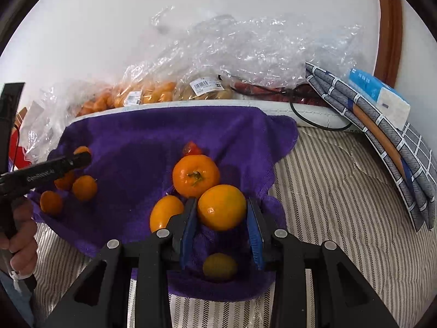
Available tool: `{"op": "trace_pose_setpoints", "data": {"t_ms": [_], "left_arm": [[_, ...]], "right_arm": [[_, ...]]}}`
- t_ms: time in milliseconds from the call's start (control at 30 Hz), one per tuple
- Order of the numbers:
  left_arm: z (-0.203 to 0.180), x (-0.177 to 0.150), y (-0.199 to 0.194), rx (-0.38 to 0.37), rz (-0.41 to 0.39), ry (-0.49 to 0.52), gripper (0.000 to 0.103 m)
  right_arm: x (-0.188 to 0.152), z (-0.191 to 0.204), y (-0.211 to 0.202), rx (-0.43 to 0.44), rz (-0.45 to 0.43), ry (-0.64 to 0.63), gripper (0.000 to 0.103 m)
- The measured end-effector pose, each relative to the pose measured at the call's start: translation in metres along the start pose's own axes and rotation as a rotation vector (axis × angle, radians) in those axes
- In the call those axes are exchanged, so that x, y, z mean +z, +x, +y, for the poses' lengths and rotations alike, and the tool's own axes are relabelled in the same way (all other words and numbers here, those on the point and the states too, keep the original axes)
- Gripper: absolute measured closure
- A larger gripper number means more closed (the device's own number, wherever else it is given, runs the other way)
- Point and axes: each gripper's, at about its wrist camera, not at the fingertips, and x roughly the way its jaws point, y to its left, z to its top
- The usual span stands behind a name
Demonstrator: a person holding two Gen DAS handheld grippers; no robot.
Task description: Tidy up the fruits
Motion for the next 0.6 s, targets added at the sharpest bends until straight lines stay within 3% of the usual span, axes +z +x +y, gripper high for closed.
{"op": "trace_pose_setpoints", "data": {"t_ms": [167, 233, 300, 467, 600], "left_arm": [[0.002, 0.0, -0.02, -0.014, 0.015, -0.01, 0.072], [0.0, -0.004, -0.042, -0.02, -0.014, 0.001, 0.062], [-0.004, -0.011, -0.068, -0.013, -0.051, 0.017, 0.058], [-0.009, -0.033, -0.128, -0.009, -0.113, 0.046, 0.051], [-0.009, -0.056, -0.173, 0.033, -0.167, 0.075, 0.038]], "right_arm": [[0.003, 0.003, -0.021, -0.028, -0.024, 0.013, 0.058], [0.003, 0.006, -0.038, -0.033, -0.044, 0.022, 0.044], [0.001, 0.011, -0.061, -0.043, -0.072, 0.027, 0.04], [-0.011, 0.025, -0.112, -0.076, -0.083, 0.016, 0.039], [-0.029, 0.037, -0.161, -0.103, -0.09, 0.006, 0.039]]}}
